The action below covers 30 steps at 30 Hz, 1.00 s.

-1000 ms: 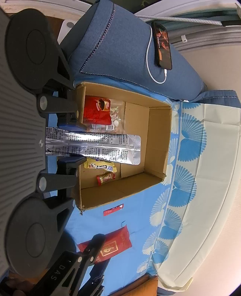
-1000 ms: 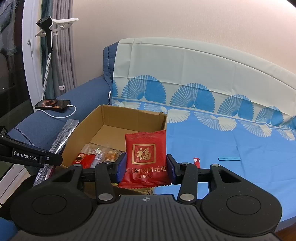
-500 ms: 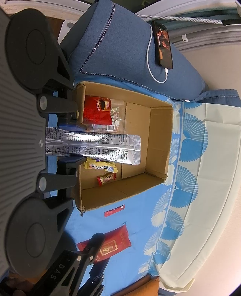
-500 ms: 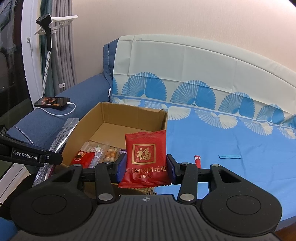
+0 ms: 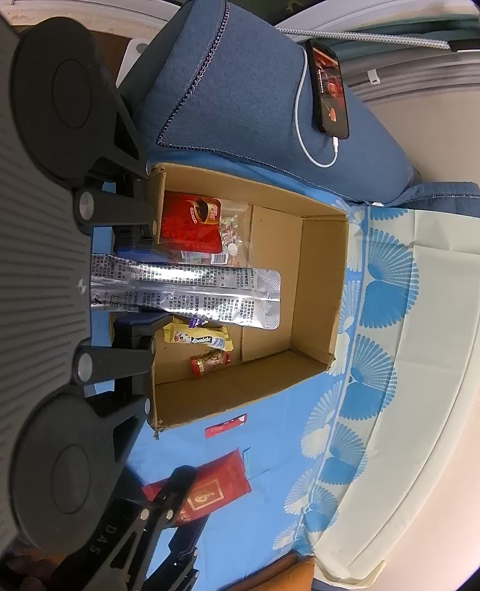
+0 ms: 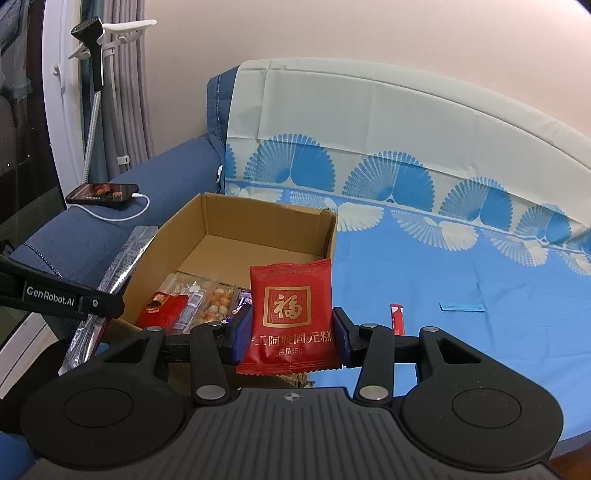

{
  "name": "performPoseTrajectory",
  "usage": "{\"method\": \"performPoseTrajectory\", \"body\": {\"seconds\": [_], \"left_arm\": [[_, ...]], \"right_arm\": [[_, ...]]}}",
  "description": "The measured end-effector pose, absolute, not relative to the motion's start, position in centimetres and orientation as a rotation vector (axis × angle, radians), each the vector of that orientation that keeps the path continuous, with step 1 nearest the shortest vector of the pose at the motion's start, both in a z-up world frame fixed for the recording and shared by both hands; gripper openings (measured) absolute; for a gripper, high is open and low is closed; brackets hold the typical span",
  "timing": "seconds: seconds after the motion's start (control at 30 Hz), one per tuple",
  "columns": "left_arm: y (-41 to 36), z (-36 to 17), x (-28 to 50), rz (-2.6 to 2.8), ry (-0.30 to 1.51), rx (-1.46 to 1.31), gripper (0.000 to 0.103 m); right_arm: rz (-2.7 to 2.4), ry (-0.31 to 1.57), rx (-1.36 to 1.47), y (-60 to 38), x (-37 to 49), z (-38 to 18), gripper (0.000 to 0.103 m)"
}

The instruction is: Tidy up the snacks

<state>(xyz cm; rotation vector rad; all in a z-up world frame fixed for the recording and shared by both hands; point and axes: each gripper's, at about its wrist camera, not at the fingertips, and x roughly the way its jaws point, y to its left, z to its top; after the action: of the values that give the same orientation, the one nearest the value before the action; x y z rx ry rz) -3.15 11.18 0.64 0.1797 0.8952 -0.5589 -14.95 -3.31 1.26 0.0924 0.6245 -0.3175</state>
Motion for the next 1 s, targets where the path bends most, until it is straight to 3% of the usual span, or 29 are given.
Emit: {"method": "performPoseTrajectory", "body": {"seconds": [1.0], "left_arm": [[7.4, 0.2, 6.0, -0.527, 0.886, 0.118, 0.031]], "right_arm": [[-0.298, 0.661, 0.142, -5.8, -6.2, 0.2, 0.048]]}}
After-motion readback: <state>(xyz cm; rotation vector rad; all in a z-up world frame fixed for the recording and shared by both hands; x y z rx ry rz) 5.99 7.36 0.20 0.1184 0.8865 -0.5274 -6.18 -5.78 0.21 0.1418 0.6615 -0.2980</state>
